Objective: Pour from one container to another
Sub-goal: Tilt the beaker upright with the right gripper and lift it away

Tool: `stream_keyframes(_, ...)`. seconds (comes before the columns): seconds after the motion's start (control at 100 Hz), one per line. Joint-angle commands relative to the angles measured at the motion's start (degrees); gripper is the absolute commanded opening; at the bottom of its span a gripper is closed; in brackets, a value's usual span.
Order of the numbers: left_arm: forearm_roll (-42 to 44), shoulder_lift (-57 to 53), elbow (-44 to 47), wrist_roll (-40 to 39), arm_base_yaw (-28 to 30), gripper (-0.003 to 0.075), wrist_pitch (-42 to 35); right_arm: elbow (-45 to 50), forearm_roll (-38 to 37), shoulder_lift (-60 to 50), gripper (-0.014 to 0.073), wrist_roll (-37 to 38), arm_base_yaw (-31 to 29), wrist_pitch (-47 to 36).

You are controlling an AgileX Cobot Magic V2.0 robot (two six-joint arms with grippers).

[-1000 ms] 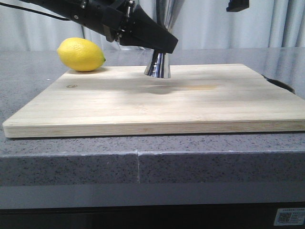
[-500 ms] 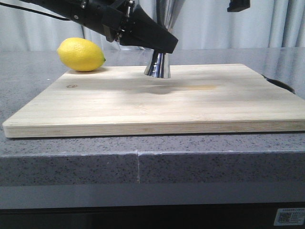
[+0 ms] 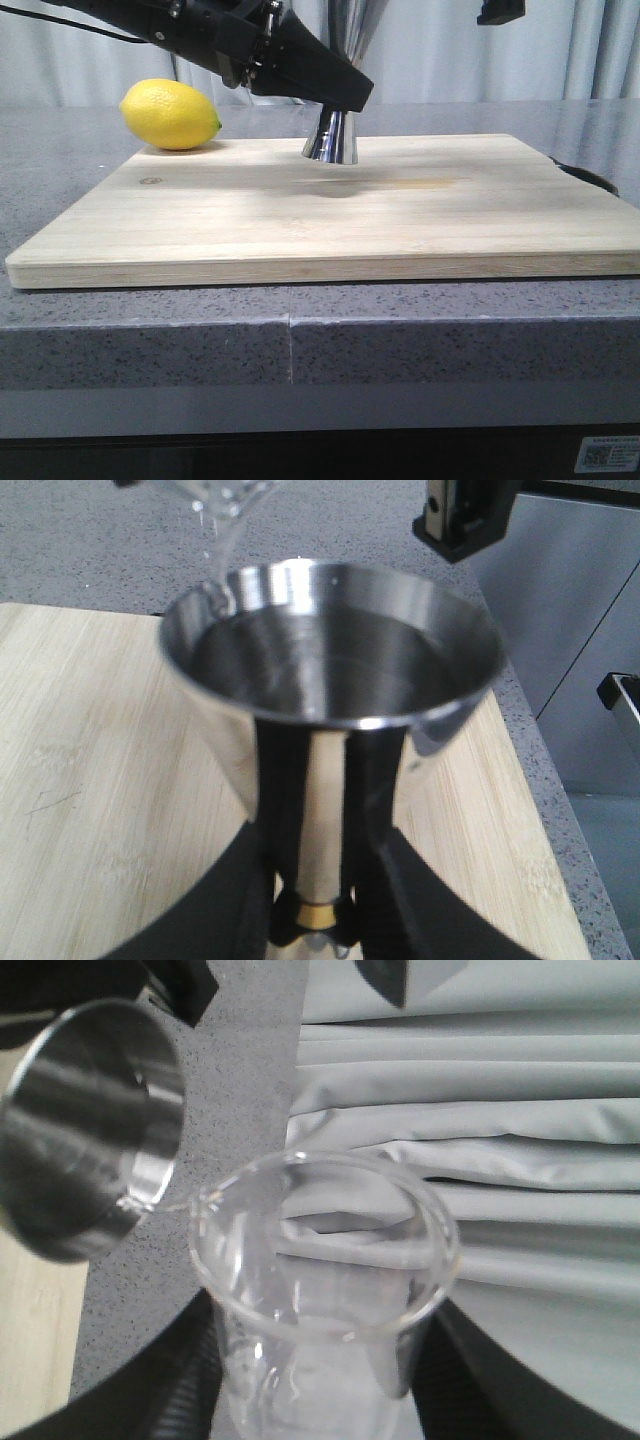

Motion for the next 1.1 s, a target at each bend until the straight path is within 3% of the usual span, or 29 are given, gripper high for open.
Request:
stream_keyframes(0.0, -4.7, -4.0, -1.7, -0.5, -0.6, 0.0042, 4.6, -2.1, 5.4, -2.6, 0.0236, 0.0, -0.1, 1.0)
stream_keyframes(0.29, -4.7, -4.0, -1.7, -0.5, -0.6, 0.0042, 4.6, -2.1, 27.9, -2.6, 0.0236, 0.0, -0.1, 0.6)
stream_keyframes(0.91, -4.7, -4.0, -1.7, -0.5, -0.6, 0.0042, 4.6, -2.1, 47.4, -2.6, 0.0236, 0.0, -0.2, 2.4)
stream_keyframes(1.09, -4.7, -4.0, -1.7, -0.5, -0.3, 0.0042, 4.6, -2.1, 54.0, -2.6, 0.0223, 0.0, -4.3, 2.4)
